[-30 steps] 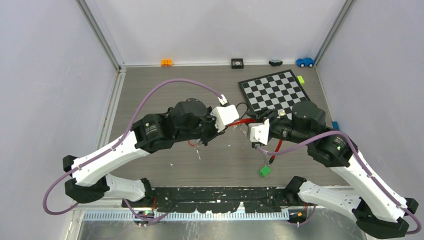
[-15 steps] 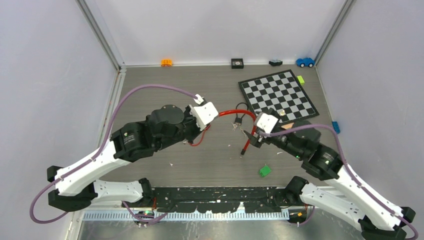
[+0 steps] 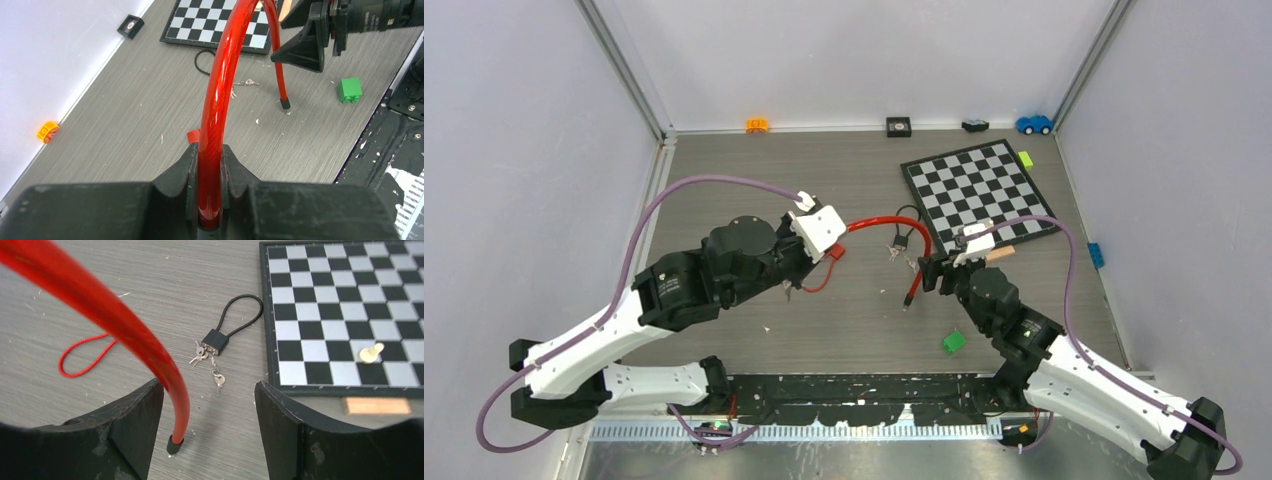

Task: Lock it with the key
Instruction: Adjust the lock.

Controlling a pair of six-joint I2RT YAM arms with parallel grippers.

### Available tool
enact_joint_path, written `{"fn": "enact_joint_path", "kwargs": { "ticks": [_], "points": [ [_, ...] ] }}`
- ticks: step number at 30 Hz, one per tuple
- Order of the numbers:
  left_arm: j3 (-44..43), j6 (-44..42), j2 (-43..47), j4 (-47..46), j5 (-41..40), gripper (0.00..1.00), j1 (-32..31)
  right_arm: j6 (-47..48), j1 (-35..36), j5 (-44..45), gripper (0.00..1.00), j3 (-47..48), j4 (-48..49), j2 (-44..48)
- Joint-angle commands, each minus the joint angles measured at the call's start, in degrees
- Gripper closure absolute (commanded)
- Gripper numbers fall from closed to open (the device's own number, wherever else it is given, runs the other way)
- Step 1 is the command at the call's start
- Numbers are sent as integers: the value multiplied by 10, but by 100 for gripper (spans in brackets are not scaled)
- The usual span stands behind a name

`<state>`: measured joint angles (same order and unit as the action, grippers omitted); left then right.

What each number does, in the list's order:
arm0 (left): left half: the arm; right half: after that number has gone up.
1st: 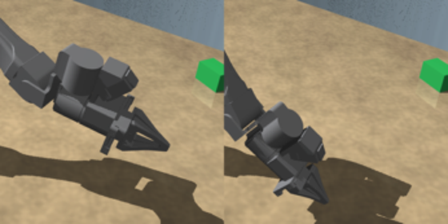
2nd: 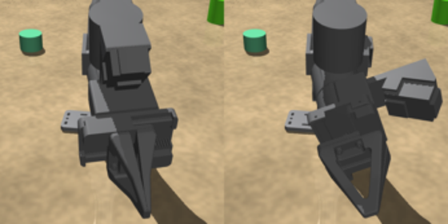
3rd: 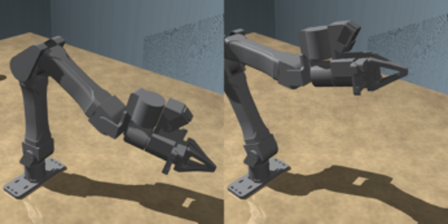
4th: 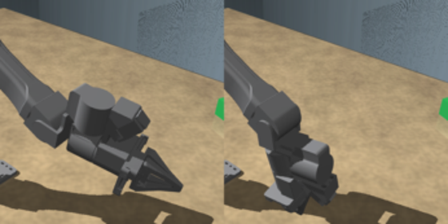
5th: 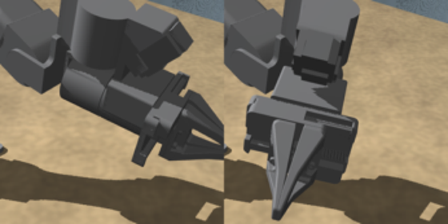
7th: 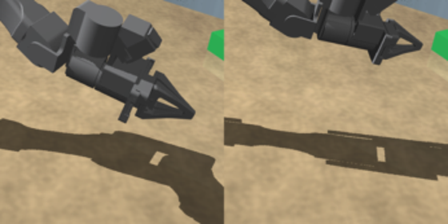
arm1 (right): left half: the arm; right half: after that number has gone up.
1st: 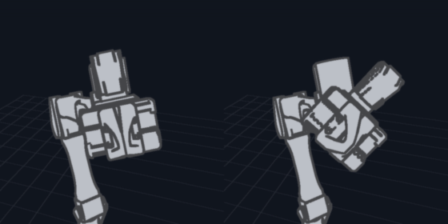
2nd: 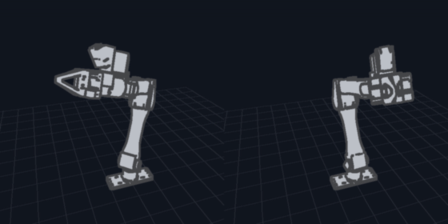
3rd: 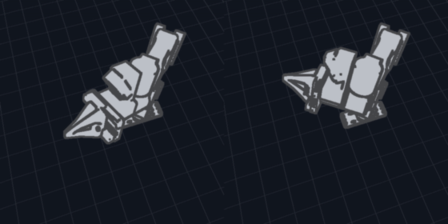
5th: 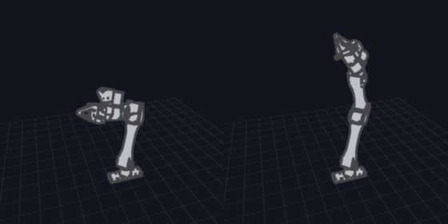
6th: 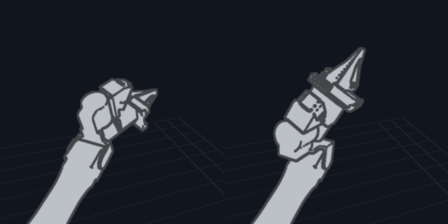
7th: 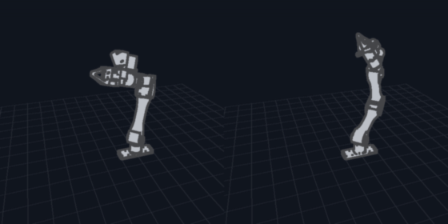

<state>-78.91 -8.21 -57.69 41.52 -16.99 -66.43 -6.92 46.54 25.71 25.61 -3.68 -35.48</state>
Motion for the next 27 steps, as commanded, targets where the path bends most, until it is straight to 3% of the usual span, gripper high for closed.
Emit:
{"fn": "enact_joint_path", "kwargs": {
  "ticks": [1,10,22,27],
  "points": [
    [-3,-1,21,-82,-8,100,-1,-153,2,57,30,-48,110,6],
    [4,5,27,-97,-2,100,-1,-210,2,52,35,-103,165,-33],
    [16,12,45,-132,2,100,-2,-195,2,29,37,-99,155,-77],
    [22,15,52,-149,10,100,-1,-180,0,3,42,-100,168,-84]
  ]
}}
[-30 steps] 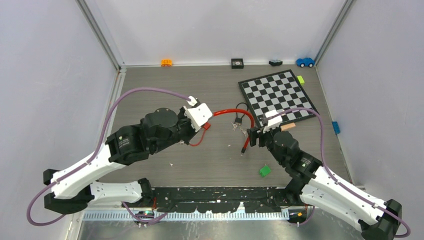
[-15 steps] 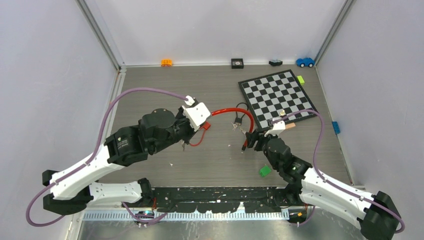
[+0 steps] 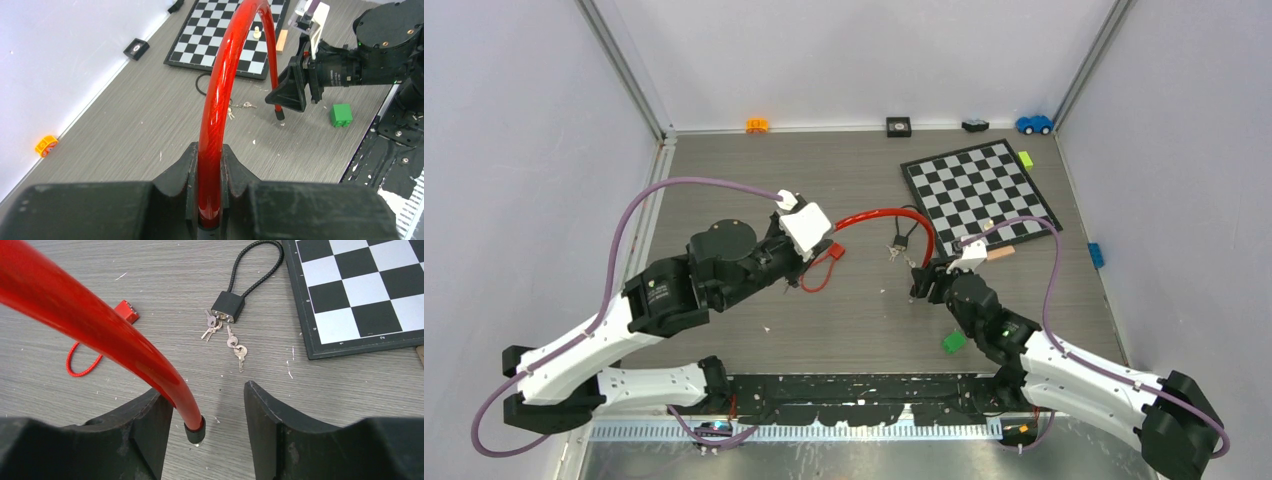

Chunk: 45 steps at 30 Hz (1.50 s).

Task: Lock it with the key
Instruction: Adjust the lock.

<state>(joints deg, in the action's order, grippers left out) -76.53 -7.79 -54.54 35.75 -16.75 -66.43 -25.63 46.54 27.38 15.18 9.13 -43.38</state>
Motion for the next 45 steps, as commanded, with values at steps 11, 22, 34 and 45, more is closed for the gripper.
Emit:
{"fn": "enact_joint_path", "kwargs": {
  "ticks": [11,22,34,45],
  "points": [
    [105,11,121,-252,62,100,-2,51,1,-28,99,43,32,77],
    [404,2,326,-671,135,100,-1,-95,2,-26,99,283,12,124],
    [456,-13,275,-949,241,100,-2,-247,108,-7,99,419,103,-14],
    [406,-68,264,-913,271,100,-1,-176,288,140,99,441,173,-64]
  ]
}}
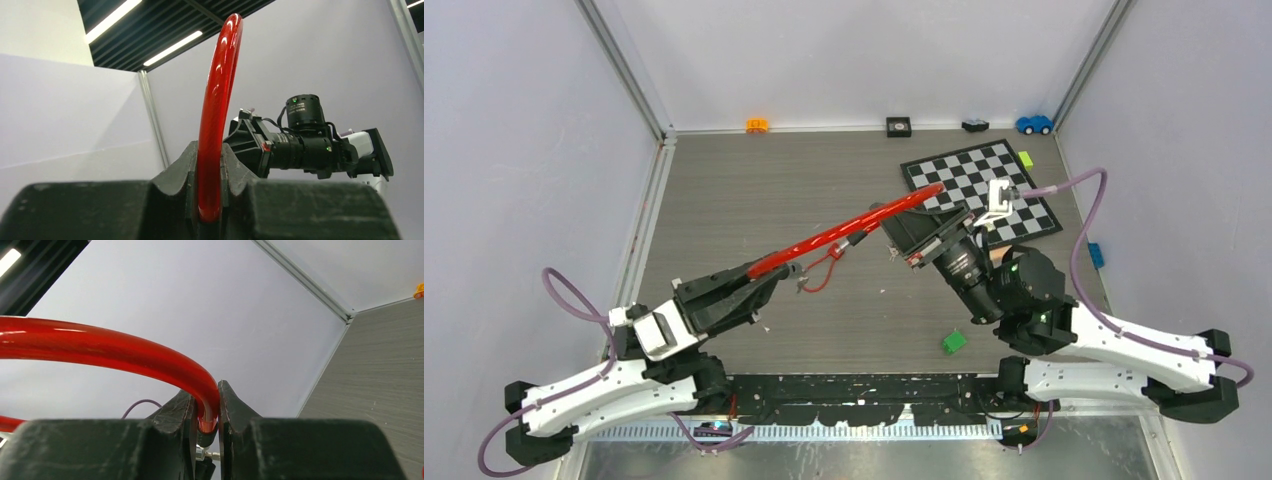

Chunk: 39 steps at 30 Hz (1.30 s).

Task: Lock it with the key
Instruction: Adjust the lock, then lock the lock.

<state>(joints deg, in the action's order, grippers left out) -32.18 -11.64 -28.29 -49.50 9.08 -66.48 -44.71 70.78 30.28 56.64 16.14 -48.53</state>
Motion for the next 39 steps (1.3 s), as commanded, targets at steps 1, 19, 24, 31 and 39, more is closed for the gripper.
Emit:
{"fn": "enact_joint_path", "kwargs": {
  "ticks": [1,19,24,31,39],
  "points": [
    [-40,-34,1,-54,8,100,-1,29,63,137,99,25,121,-22],
    [-44,-64,2,-20,-12,100,-1,230,205,343,99,52,377,-148],
    [-42,-65,2,-18,-10,100,-1,229,220,322,99,68,363,-157],
    [-43,-65,2,-16,-9,100,-1,221,228,315,99,74,354,-168],
    [-43,-65,-3,-19,-6,100,-1,210,230,310,99,80,347,-181]
  ]
}}
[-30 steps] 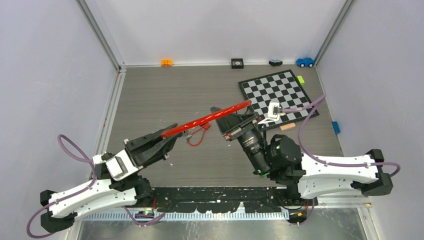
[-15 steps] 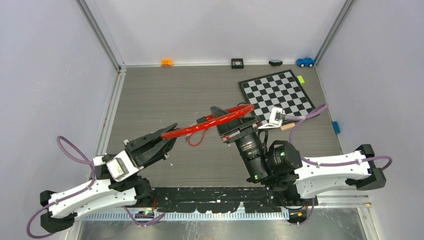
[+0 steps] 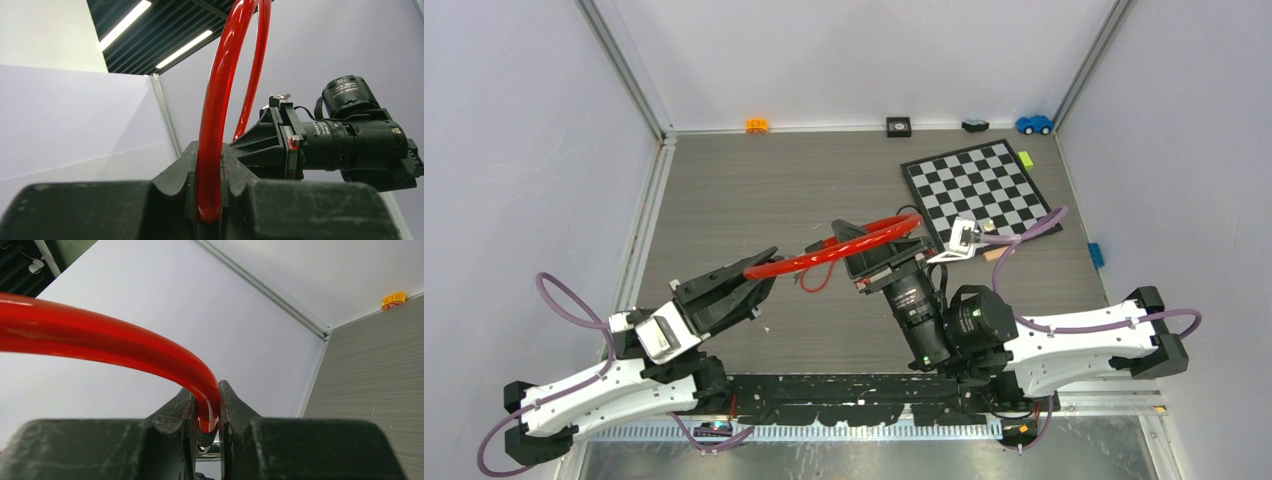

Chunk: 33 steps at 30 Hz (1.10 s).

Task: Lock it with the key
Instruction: Lock the lock.

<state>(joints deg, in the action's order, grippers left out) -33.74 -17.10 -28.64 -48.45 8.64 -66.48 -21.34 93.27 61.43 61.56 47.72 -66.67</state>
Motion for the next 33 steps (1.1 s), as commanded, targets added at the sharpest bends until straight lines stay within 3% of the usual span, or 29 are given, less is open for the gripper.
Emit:
{"fn": "enact_joint_path", "kwargs": {
  "ticks": [1,20,33],
  "points": [
    [-27,-10,0,-30,-3,100,-1,-24,5,-2,99,32,30,0],
    [-19,-11,-2,-45,-14,100,-1,-55,7,-11,99,39,-1,-17],
    [-17,-12,-11,-55,-18,100,-1,-113,8,52,99,33,-71,-39]
  ]
}}
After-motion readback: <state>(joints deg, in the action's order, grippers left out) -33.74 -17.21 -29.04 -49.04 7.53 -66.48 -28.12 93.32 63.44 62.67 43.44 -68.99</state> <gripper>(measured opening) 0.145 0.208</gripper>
